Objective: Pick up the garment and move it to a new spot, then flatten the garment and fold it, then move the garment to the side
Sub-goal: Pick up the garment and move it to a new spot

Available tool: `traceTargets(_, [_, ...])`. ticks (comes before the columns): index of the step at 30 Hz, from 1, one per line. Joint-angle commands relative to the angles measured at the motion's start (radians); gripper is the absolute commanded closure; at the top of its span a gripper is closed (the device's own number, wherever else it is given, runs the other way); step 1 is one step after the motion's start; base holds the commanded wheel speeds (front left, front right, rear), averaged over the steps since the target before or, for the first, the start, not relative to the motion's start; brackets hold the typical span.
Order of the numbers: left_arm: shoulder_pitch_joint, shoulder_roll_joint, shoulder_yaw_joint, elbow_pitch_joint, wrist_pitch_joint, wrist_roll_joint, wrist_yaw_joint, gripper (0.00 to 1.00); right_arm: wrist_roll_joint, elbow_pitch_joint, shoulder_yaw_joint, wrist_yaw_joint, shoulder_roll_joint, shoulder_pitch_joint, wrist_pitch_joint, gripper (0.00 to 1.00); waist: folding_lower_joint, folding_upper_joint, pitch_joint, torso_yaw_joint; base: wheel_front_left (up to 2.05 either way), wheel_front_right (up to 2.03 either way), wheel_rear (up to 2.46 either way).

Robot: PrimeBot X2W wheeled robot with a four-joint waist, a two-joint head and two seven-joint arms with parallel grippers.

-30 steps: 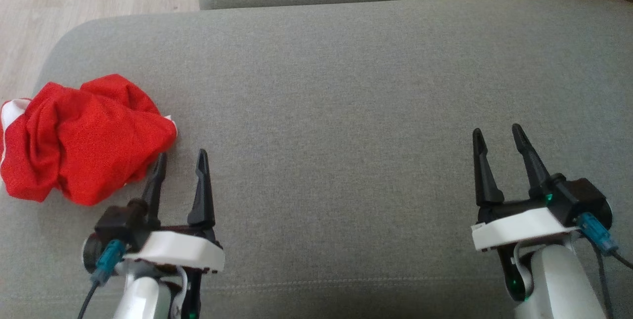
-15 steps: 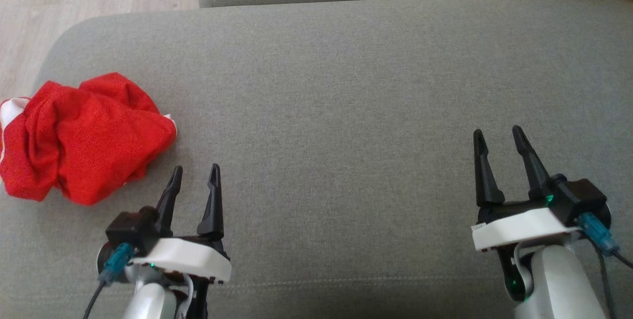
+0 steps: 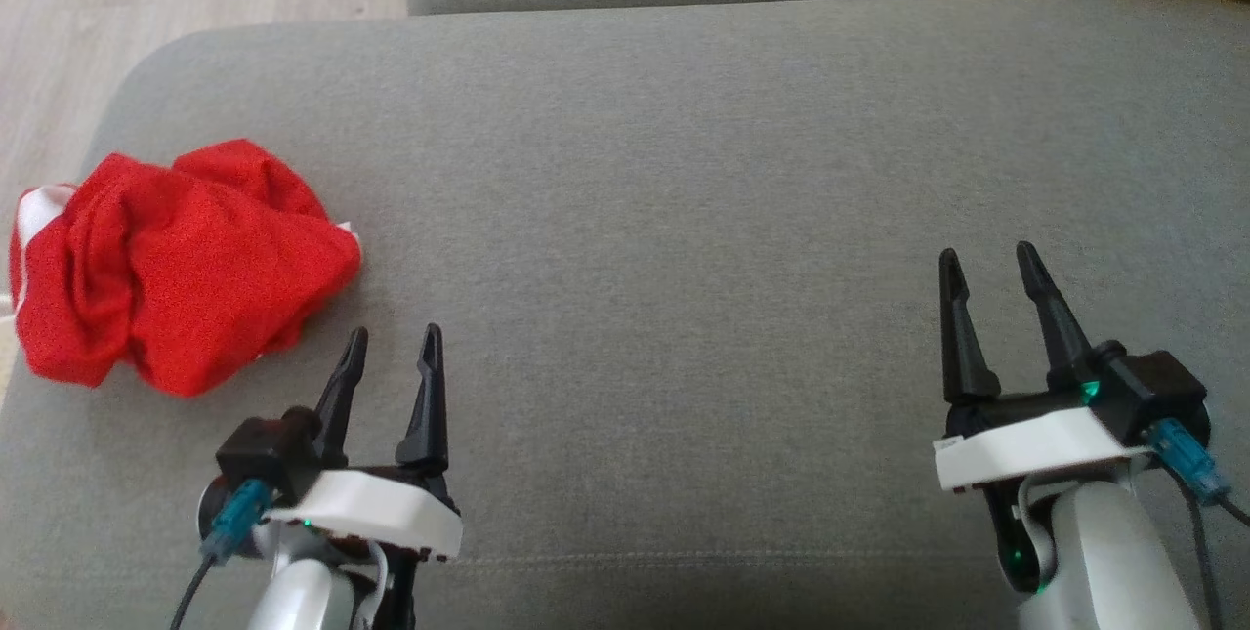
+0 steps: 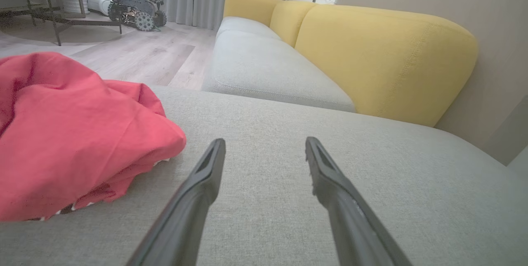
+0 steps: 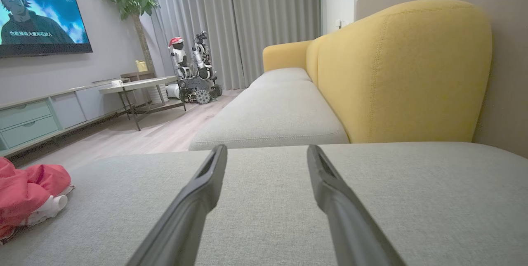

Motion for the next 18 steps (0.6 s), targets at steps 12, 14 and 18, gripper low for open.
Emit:
traceTargets(12, [-0.050,0.002,0.048,-0.040,-0.009,0.005,0.024,0.00,-0.001,-0.033,0.094,0.007,0.004,-0.020,-0.012,0.00,0.0000,0.0000,-0.012,0.175,0.00,0.00,0.00])
traceTargets(14, [-0.044,0.002,0.053,-0.046,-0.009,0.010,0.025,0.00,-0.004,-0.028,0.104,0.007,0.004,-0.018,-0.012,0.00,0.0000,0.0000,-0.018,0.209,0.00,0.00,0.00])
traceTargets(18, [-0.024,0.002,0.066,-0.060,-0.009,0.014,0.029,0.00,0.001,-0.024,0.124,0.007,0.004,-0.014,-0.012,0.00,0.0000,0.0000,-0.031,0.276,0.00,0.00,0.00])
